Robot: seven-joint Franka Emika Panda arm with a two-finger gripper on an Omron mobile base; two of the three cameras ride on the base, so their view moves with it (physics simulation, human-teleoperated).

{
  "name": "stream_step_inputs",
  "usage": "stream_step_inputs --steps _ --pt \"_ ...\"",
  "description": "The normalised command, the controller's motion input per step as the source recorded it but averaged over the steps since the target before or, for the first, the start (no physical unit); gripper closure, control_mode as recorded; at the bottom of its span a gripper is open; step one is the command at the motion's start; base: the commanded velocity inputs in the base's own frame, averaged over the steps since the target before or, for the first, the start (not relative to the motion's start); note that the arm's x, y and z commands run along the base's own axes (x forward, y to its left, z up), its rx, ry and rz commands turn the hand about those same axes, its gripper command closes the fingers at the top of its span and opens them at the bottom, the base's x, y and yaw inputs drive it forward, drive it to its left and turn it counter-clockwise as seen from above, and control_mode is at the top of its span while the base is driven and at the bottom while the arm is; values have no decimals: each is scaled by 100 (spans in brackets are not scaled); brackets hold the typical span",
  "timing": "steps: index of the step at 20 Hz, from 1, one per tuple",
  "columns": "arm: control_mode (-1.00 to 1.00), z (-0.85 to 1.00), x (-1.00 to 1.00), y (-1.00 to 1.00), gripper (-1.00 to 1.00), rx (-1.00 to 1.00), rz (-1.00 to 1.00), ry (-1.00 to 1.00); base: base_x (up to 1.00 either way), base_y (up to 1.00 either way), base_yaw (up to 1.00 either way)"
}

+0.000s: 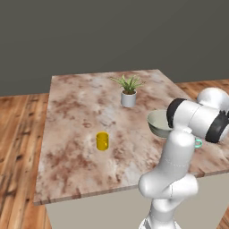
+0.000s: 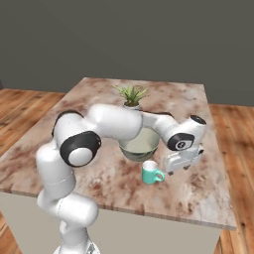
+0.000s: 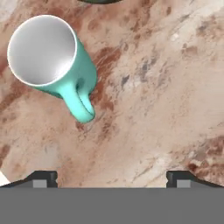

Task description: Clear the mugs and bowl far away from the sink.

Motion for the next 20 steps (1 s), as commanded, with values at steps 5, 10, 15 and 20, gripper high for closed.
stream_step_inputs --steps 5,10,15,20 --pt "-100 97 -20 14 -100 -1 7 -1 0 0 0" --pt "-100 41 -72 72 -100 -4 -30 -22 0 0 0" --pt "-100 7 -83 83 -100 -1 -59 -30 0 0 0" --pt "-100 11 -80 91 -100 -1 -55 -30 0 0 0"
